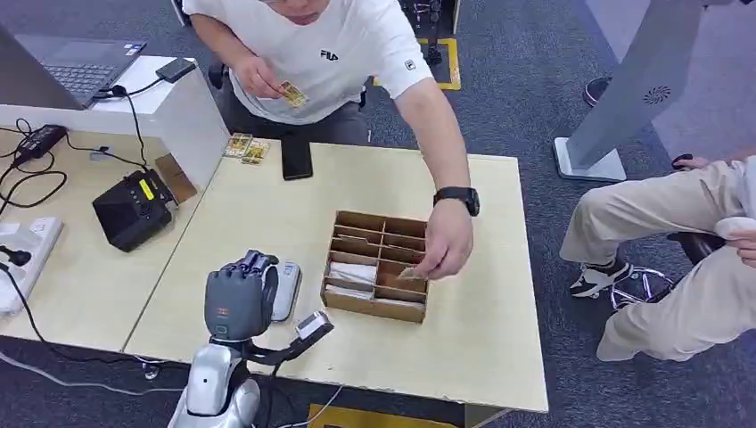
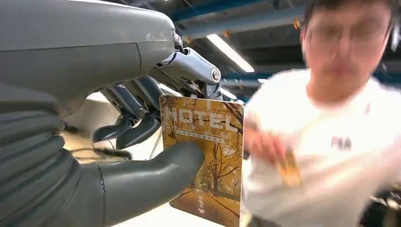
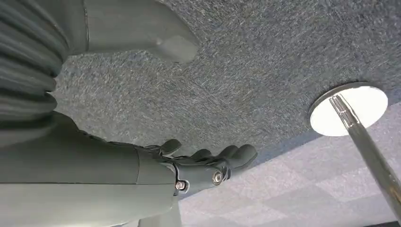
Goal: Pass the card to the sensor for recognition and then transmit it.
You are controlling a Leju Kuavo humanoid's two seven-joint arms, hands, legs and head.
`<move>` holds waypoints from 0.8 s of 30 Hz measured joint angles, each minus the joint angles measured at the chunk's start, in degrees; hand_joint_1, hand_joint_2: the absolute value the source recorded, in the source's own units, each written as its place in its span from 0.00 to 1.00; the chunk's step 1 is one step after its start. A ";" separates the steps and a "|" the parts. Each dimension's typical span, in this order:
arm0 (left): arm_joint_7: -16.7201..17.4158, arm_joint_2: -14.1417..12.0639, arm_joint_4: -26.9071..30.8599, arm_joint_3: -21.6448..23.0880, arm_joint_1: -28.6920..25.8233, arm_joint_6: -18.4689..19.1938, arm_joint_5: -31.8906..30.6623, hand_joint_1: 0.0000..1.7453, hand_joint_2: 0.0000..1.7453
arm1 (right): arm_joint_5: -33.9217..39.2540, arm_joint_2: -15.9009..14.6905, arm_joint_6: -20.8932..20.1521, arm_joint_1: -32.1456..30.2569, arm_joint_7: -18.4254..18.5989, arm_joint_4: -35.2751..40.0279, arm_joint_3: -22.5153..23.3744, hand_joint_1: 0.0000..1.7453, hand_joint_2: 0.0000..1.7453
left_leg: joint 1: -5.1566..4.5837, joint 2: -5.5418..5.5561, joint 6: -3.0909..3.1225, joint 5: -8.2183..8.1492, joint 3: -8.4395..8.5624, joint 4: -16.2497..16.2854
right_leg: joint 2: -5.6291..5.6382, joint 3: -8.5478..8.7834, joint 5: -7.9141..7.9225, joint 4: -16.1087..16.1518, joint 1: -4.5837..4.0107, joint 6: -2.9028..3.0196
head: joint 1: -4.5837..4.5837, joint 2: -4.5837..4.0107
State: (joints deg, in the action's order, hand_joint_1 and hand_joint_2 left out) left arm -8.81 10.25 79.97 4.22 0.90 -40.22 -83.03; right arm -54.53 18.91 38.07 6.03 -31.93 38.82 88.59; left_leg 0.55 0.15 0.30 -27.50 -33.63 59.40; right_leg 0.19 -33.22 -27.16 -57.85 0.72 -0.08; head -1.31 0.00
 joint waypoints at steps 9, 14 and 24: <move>2.00 -2.18 -5.35 4.72 -0.03 0.00 1.33 1.00 1.00 | -0.79 0.00 0.00 -0.07 0.26 0.07 0.00 0.00 1.00 | 0.00 -0.01 0.00 0.00 0.00 0.00 | 0.01 0.00 0.00 0.00 0.00 0.00 | 0.00 0.00; 3.14 -2.49 -5.77 4.98 -0.05 0.00 1.90 1.00 1.00 | -0.72 0.00 0.00 -0.10 0.13 0.09 0.00 0.00 1.00 | 0.00 -0.01 0.00 0.00 0.00 0.00 | 0.01 0.00 0.00 0.00 0.00 0.00 | 0.00 0.00; 3.65 -2.19 -5.46 4.30 -0.76 -0.02 1.66 1.00 1.00 | -0.55 0.00 -0.02 -0.16 0.46 0.31 0.02 0.00 1.00 | 0.00 -0.01 0.00 0.00 0.00 0.00 | 0.01 0.00 0.00 0.00 0.00 0.00 | 0.00 0.00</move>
State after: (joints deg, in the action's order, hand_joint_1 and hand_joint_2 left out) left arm -5.16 8.06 74.51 8.53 0.14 -40.24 -81.37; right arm -55.08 18.91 38.05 5.87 -31.47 39.12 88.61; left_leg 0.56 0.14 0.30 -27.50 -33.63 59.40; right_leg 0.20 -33.22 -27.17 -57.85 0.71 -0.08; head -1.31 0.00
